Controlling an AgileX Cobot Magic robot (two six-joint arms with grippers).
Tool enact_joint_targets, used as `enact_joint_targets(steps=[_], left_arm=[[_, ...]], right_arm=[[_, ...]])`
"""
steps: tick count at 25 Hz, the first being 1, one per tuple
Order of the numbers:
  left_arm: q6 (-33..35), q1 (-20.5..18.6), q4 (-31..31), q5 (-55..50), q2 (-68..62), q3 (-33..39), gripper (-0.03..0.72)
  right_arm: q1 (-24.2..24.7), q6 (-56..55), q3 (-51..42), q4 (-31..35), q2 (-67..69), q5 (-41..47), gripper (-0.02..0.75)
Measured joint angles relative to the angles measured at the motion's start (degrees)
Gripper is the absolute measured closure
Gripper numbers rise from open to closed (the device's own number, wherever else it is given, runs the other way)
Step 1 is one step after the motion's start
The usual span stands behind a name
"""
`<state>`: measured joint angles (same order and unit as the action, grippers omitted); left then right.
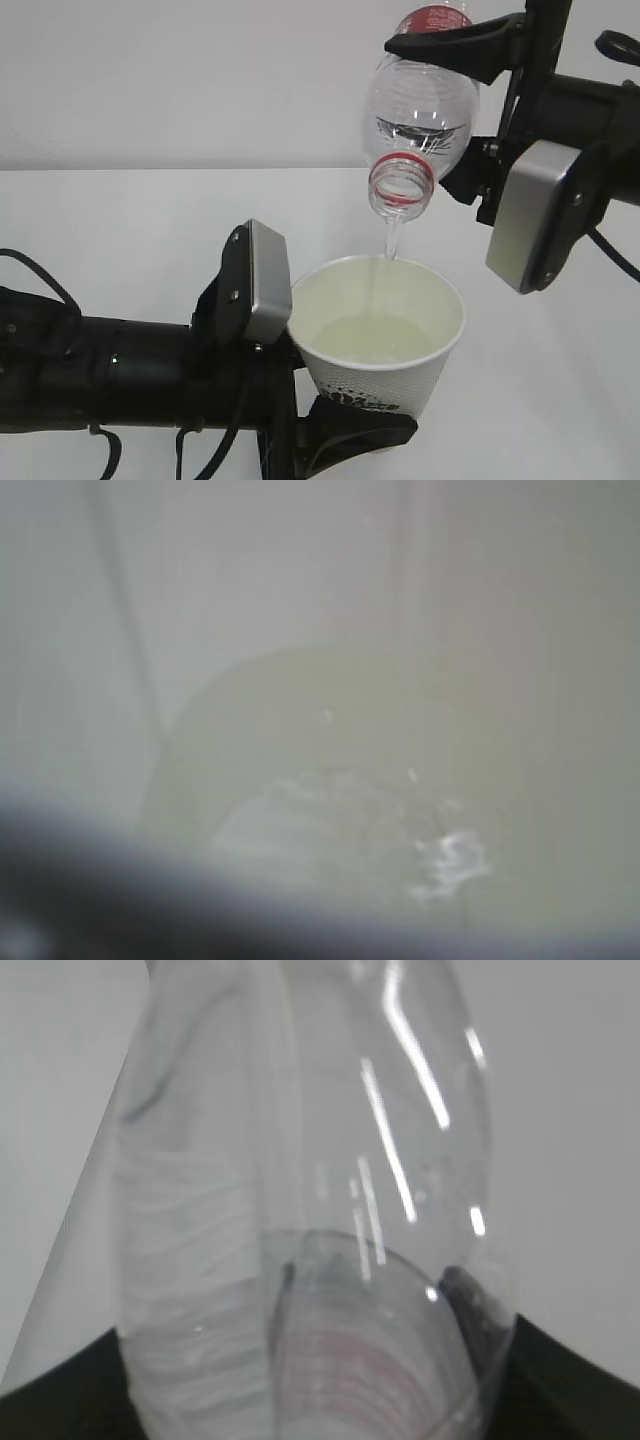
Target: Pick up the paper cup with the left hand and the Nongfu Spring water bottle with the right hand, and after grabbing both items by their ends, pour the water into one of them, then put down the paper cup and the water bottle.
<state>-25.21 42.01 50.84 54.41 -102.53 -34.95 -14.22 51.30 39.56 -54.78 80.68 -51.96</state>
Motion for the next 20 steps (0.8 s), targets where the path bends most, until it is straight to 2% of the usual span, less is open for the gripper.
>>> enact_joint_targets(steps=[20], left_arm=[[0.0, 0.0, -0.27, -1.29, 0.0, 0.0, 0.213]], right_arm=[[0.0, 0.54, 0.0, 0.3, 0.0, 0.0, 0.22]])
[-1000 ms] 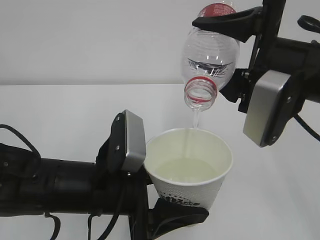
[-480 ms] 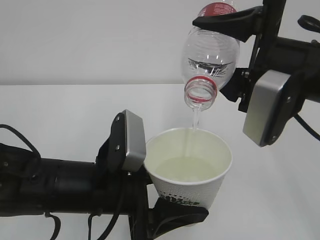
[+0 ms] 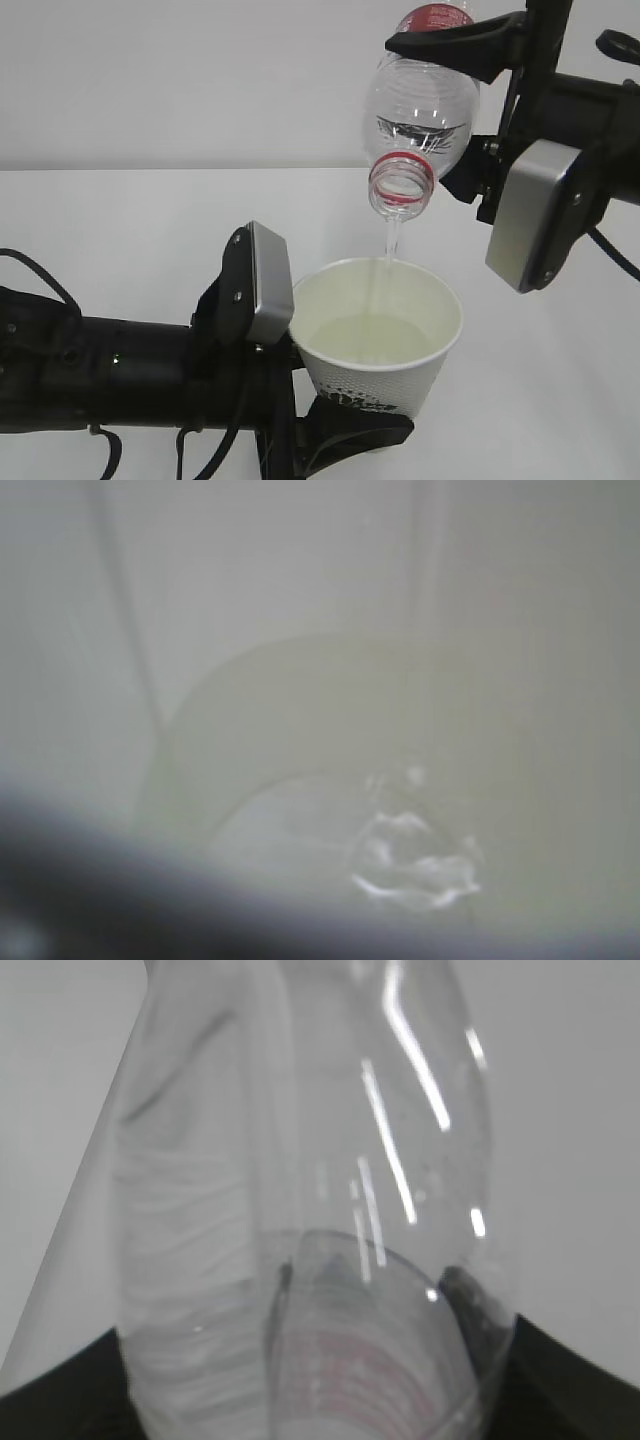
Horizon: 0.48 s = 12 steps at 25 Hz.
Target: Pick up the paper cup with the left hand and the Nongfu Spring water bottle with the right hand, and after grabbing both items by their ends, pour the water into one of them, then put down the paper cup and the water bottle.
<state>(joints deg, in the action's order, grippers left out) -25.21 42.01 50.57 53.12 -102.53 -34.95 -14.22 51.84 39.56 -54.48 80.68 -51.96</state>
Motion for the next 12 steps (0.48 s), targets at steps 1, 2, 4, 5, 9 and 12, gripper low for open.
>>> enact_joint_targets(steps=[1, 2, 4, 5, 9, 12], left_arm=[[0.0, 0.0, 0.0, -0.09, 0.0, 0.0, 0.212], [0.0, 0.0, -0.04, -0.09, 0.0, 0.0, 0.213], [0.0, 0.0, -0.14, -0.09, 0.0, 0.0, 0.212], [0.0, 0.0, -0.14, -0.09, 0.0, 0.0, 0.213], [0.0, 0.0, -0.14, -0.09, 0.0, 0.0, 0.213], [0.0, 0.0, -0.14, -0.09, 0.0, 0.0, 0.213]], right_arm=[[0.0, 0.03, 0.0, 0.0, 0.0, 0.0, 0.22], [0.0, 0.15, 0.0, 0.0, 0.0, 0.0, 0.22], [0.0, 0.27, 0.0, 0.09, 0.0, 0.0, 0.22], [0.0, 0.27, 0.0, 0.09, 0.0, 0.0, 0.22], [0.0, 0.27, 0.0, 0.09, 0.0, -0.1, 0.22], [0.0, 0.37, 0.0, 0.09, 0.0, -0.1, 0.22]])
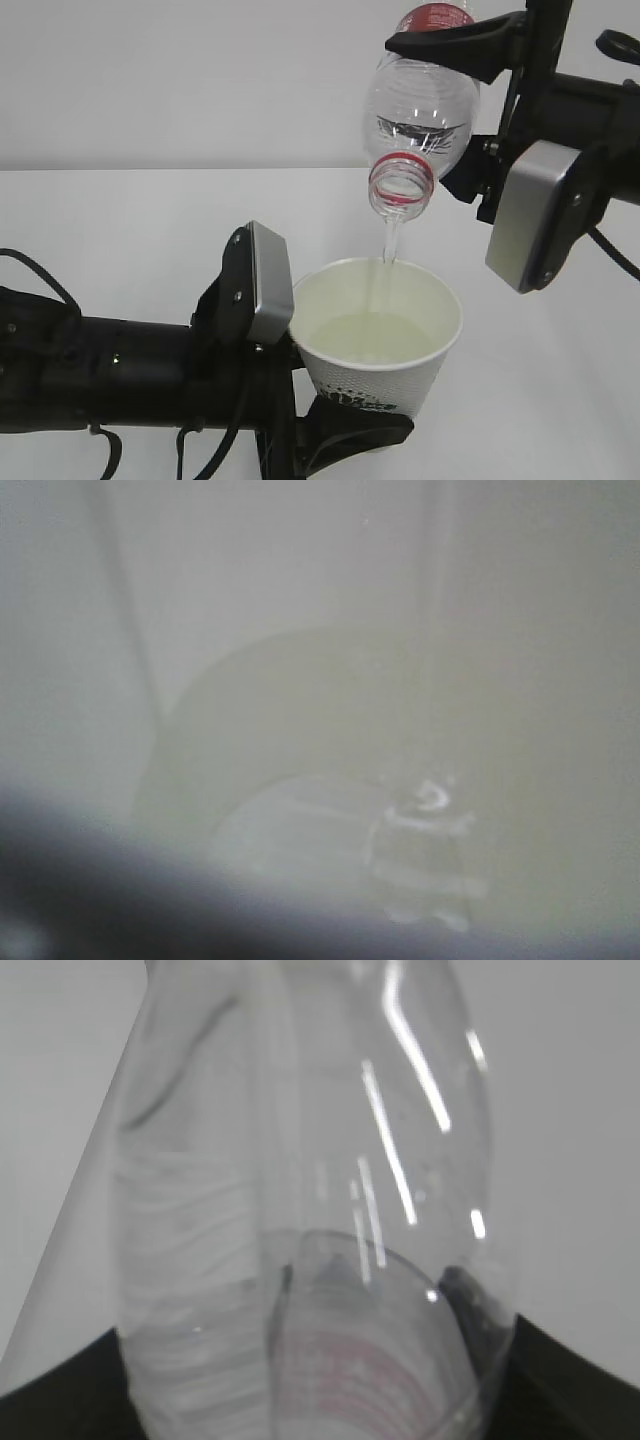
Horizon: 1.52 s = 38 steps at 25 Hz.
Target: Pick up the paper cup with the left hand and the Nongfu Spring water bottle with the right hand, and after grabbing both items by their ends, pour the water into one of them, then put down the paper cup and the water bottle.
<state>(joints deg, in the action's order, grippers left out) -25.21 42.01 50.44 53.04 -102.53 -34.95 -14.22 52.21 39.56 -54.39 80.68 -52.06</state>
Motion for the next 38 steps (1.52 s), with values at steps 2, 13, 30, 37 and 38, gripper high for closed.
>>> enact_joint_targets(steps=[2, 13, 30, 37, 38], left_arm=[[0.0, 0.0, 0.0, 0.0, 0.0, 0.0, 0.213], [0.0, 0.0, -0.13, -0.04, 0.0, 0.0, 0.213], [0.0, 0.0, -0.13, -0.04, 0.0, 0.0, 0.213], [0.0, 0.0, -0.13, 0.16, 0.0, 0.0, 0.213], [0.0, 0.0, -0.13, 0.2, 0.0, 0.0, 0.213]], right_arm=[[0.0, 0.0, 0.0, 0.0, 0.0, 0.0, 0.22], [0.0, 0.81, 0.09, 0.38, 0.0, -0.73, 0.22], [0.0, 1.05, 0.09, 0.81, 0.0, -0.73, 0.22], [0.0, 1.15, 0.09, 1.04, 0.0, -0.73, 0.22], [0.0, 1.15, 0.09, 1.08, 0.0, -0.73, 0.22]])
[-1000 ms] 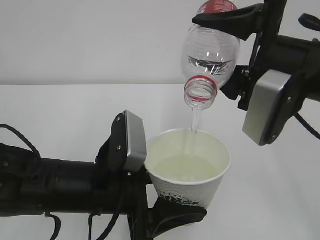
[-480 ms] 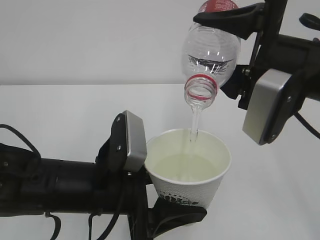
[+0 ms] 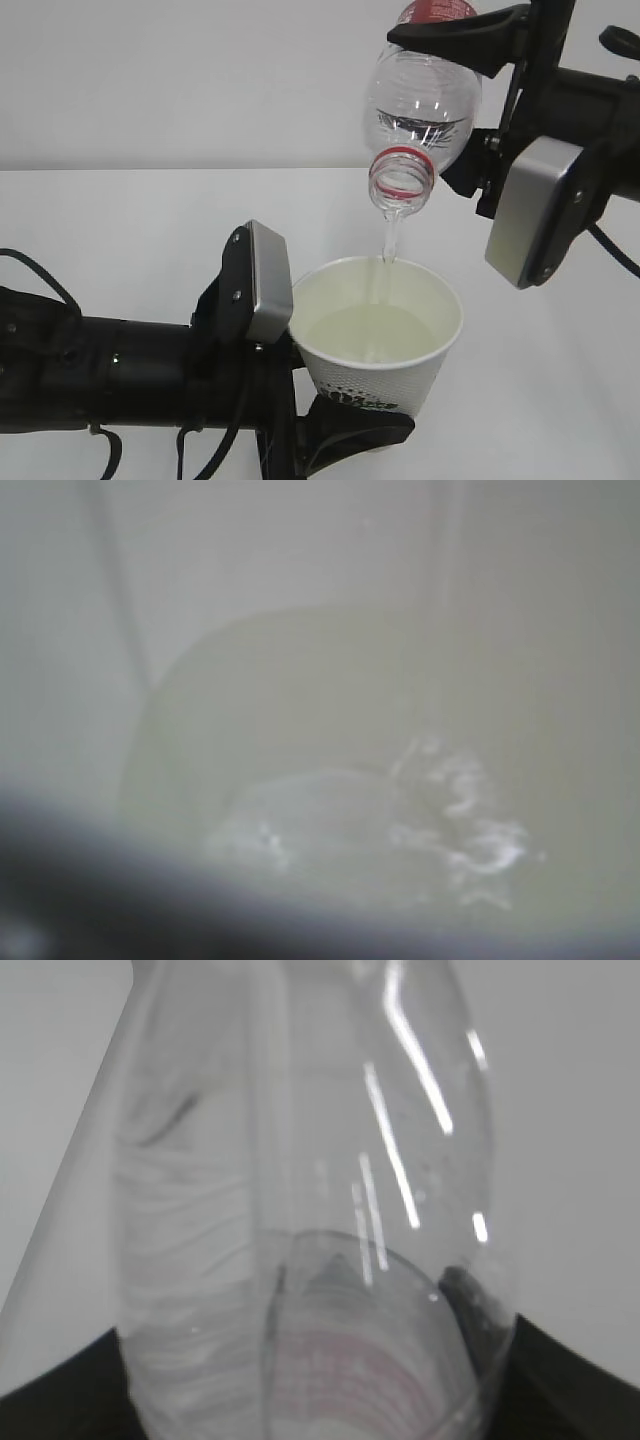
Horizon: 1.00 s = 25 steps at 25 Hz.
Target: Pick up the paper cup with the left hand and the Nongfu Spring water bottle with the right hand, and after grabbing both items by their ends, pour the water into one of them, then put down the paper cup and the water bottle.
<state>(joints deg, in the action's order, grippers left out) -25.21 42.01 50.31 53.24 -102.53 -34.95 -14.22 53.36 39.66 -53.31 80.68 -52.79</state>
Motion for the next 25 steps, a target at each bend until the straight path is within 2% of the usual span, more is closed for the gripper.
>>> enact_joint_targets(steps=[25], left_arm=[[0.0, 0.0, 0.68, 0.09, 0.0, 0.0, 0.213]], right_arm=[[0.0, 0.13, 0.0, 0.09, 0.0, 0.0, 0.22]])
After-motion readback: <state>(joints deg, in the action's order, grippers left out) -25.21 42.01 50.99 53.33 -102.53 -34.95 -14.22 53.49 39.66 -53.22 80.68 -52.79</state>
